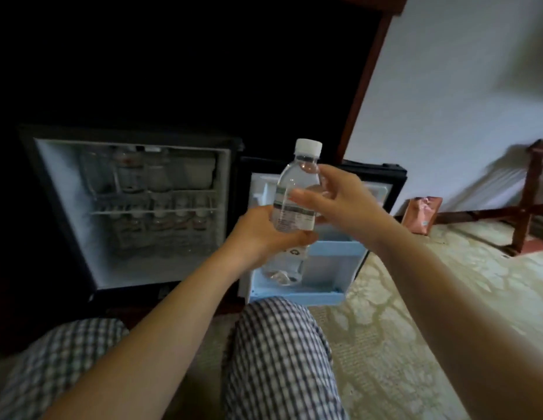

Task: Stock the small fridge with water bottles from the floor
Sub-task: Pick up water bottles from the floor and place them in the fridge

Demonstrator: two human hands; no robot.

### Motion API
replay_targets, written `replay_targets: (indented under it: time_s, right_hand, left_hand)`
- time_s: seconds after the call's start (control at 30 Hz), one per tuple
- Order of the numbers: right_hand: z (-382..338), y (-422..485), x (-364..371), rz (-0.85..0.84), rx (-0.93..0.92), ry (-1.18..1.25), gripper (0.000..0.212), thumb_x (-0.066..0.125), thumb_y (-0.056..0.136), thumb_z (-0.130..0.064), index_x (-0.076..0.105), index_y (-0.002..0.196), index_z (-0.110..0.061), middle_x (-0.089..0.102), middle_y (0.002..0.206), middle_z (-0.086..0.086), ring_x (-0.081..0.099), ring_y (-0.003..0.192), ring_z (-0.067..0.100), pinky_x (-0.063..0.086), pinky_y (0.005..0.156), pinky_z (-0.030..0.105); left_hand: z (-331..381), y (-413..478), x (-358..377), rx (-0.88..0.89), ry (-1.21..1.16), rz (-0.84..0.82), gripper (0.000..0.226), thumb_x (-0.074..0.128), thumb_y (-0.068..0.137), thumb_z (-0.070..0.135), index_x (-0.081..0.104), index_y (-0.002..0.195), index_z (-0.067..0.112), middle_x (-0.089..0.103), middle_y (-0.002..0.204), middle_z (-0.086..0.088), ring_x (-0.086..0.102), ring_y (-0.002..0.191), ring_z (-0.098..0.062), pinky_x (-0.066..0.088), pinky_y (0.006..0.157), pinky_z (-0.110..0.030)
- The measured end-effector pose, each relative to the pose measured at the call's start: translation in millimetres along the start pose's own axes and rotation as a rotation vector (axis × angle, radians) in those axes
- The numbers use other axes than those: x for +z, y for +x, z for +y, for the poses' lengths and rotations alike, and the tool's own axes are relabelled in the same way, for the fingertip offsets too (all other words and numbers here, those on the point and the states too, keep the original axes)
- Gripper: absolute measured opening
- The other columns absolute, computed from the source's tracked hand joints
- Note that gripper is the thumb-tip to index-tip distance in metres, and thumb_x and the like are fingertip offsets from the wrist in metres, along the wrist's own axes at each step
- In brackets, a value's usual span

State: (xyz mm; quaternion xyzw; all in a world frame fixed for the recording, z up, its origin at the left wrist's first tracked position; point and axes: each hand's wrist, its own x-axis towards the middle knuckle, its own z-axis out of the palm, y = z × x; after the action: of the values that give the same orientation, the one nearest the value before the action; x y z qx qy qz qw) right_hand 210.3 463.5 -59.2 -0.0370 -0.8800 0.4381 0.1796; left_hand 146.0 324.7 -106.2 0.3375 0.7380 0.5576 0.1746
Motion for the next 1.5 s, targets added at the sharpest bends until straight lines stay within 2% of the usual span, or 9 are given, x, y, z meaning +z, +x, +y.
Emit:
replay_targets:
  time_s: [0.17, 0.3, 0.37, 0.6, 0.83, 0.97, 1.23, 1.37, 1.5]
  right_hand:
    - [-11.0, 41.5, 47.0, -0.036, -0.094, -0.003, 0.03, 0.069, 0.082, -0.028, 0.058, 0.107, -0.017, 0.069, 0.094, 0.003, 0.069, 0.086, 0.022, 0.059, 0.075, 0.043]
    - [-14.3, 75.4, 89.2, -0.011, -0.148, -0.054, 0.042, 0.069, 0.082, -0.026, 0.054, 0.12, -0.014, 0.062, 0.087, -0.016, 0.061, 0.078, -0.002, 0.048, 0.068, 0.006]
    - [-12.8, 89.4, 107.3, -0.007, -0.128, -0.031, 0.045, 0.069, 0.082, -0.027, 0.051, 0.122, -0.018, 0.063, 0.09, -0.016, 0.06, 0.08, -0.006, 0.045, 0.066, 0.001]
    - [18.6, 149.8, 172.0, 0.026, -0.044, -0.083, 0.051, 0.069, 0.081, -0.033, 0.048, 0.127, -0.021, 0.068, 0.107, -0.004, 0.063, 0.095, 0.012, 0.049, 0.08, 0.025]
    - [52.1, 187.9, 213.3, 0.048, -0.03, -0.127, 0.05, 0.067, 0.083, -0.032, 0.046, 0.127, -0.023, 0.065, 0.109, -0.009, 0.063, 0.103, 0.011, 0.053, 0.086, 0.029]
    - [71.0, 206.1, 232.7, 0.025, 0.019, -0.094, 0.059, 0.066, 0.083, -0.035, 0.038, 0.135, -0.03, 0.061, 0.12, -0.006, 0.057, 0.113, 0.014, 0.051, 0.09, 0.033]
    - [81.7, 236.1, 252.8, 0.037, 0.068, -0.065, 0.055, 0.066, 0.082, -0.035, 0.041, 0.131, -0.034, 0.06, 0.121, -0.006, 0.058, 0.112, 0.014, 0.052, 0.094, 0.042]
    - [77.0, 248.3, 255.0, 0.088, 0.028, -0.137, 0.052, 0.065, 0.084, -0.033, 0.046, 0.132, -0.027, 0.063, 0.117, -0.003, 0.06, 0.108, 0.016, 0.052, 0.089, 0.035]
    - [77.2, 265.5, 256.8, 0.106, 0.048, -0.17, 0.044, 0.065, 0.085, -0.033, 0.05, 0.126, -0.023, 0.063, 0.112, 0.001, 0.06, 0.102, 0.018, 0.044, 0.08, 0.024]
  left_hand:
    - [-22.3, 5.0, -64.6, 0.013, 0.048, 0.017, 0.016, 0.075, 0.076, 0.028, 0.062, 0.08, 0.037, 0.067, 0.071, 0.023, 0.061, 0.064, 0.018, 0.044, 0.057, 0.0]
    - [-48.3, 20.1, -100.7, -0.006, 0.05, 0.084, 0.02, 0.071, 0.08, 0.023, 0.058, 0.089, 0.036, 0.06, 0.082, 0.026, 0.059, 0.068, 0.019, 0.043, 0.057, 0.001]
    - [-63.8, 29.0, -113.4, -0.025, 0.031, 0.132, 0.023, 0.069, 0.083, 0.021, 0.057, 0.096, 0.036, 0.056, 0.085, 0.027, 0.056, 0.069, 0.021, 0.041, 0.056, 0.003]
    - [-135.1, 75.3, -148.7, -0.168, 0.112, 0.296, 0.05, 0.066, 0.083, 0.038, 0.054, 0.129, 0.022, 0.059, 0.128, 0.001, 0.055, 0.116, -0.015, 0.043, 0.087, -0.024]
    - [-183.3, 109.7, -161.5, -0.281, 0.0, 0.384, 0.022, 0.057, 0.088, 0.043, 0.06, 0.106, 0.032, 0.066, 0.109, -0.004, 0.063, 0.11, -0.025, 0.048, 0.098, -0.042]
    - [-198.0, 122.1, -163.0, -0.293, -0.017, 0.386, 0.054, 0.05, 0.09, 0.047, 0.044, 0.139, 0.023, 0.057, 0.134, -0.009, 0.056, 0.121, -0.024, 0.045, 0.101, -0.035]
    - [-212.6, 138.3, -170.2, -0.249, -0.05, 0.452, 0.057, 0.041, 0.095, 0.046, 0.034, 0.145, 0.021, 0.045, 0.146, -0.007, 0.043, 0.134, -0.024, 0.036, 0.109, -0.036]
    - [-215.0, 145.4, -170.4, -0.254, -0.112, 0.489, 0.054, 0.042, 0.098, 0.037, 0.029, 0.148, 0.021, 0.045, 0.145, -0.007, 0.05, 0.124, -0.014, 0.042, 0.091, -0.012]
    - [-221.5, 156.1, -170.4, -0.239, -0.053, 0.538, 0.049, 0.042, 0.099, 0.028, 0.031, 0.146, 0.026, 0.056, 0.133, -0.002, 0.055, 0.118, -0.016, 0.04, 0.1, -0.023]
